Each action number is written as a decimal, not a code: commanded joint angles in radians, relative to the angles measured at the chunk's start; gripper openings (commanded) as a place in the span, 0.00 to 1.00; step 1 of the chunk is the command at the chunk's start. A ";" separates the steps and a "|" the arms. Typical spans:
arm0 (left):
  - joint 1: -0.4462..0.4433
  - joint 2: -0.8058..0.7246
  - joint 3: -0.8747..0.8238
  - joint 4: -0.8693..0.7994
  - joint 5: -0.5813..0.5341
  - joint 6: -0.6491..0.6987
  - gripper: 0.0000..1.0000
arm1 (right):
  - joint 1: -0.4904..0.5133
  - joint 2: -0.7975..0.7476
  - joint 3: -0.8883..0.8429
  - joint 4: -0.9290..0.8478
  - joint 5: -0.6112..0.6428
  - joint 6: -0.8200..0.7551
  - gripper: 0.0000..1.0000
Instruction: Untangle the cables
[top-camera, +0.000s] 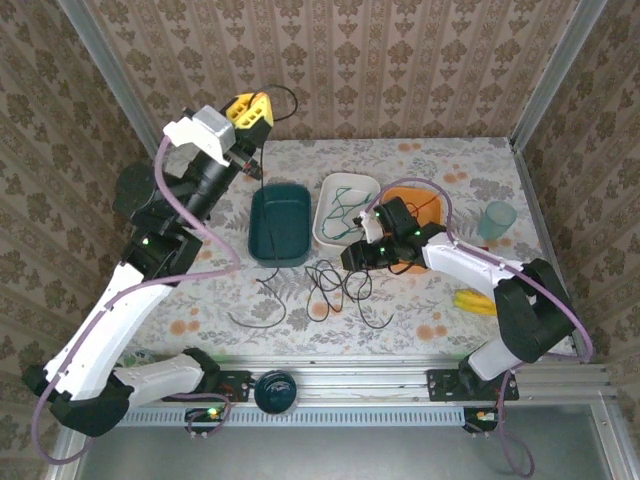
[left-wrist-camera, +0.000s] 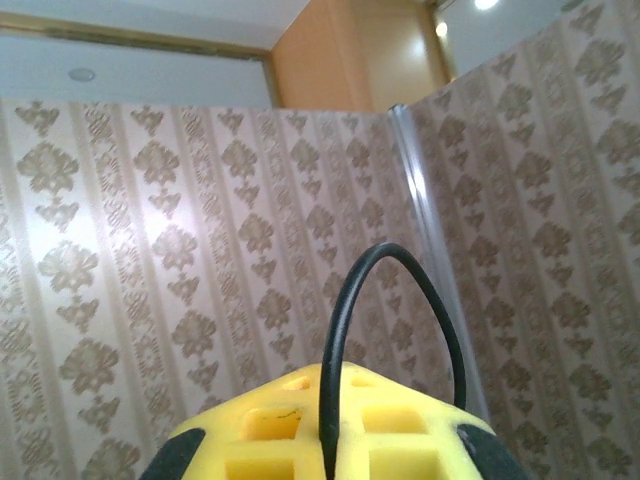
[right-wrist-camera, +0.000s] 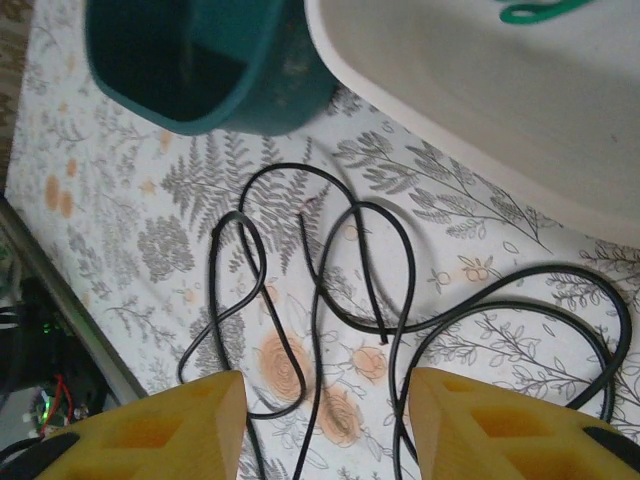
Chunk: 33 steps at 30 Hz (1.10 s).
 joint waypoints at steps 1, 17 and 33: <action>0.045 0.014 0.072 0.031 0.032 -0.036 0.00 | 0.000 -0.030 0.016 0.009 -0.038 -0.003 0.48; 0.229 0.217 0.167 -0.020 0.068 -0.104 0.00 | -0.052 -0.100 -0.042 0.020 -0.010 0.017 0.48; 0.275 0.307 -0.333 -0.071 -0.083 -0.371 0.00 | -0.069 -0.122 -0.061 0.017 0.006 0.026 0.49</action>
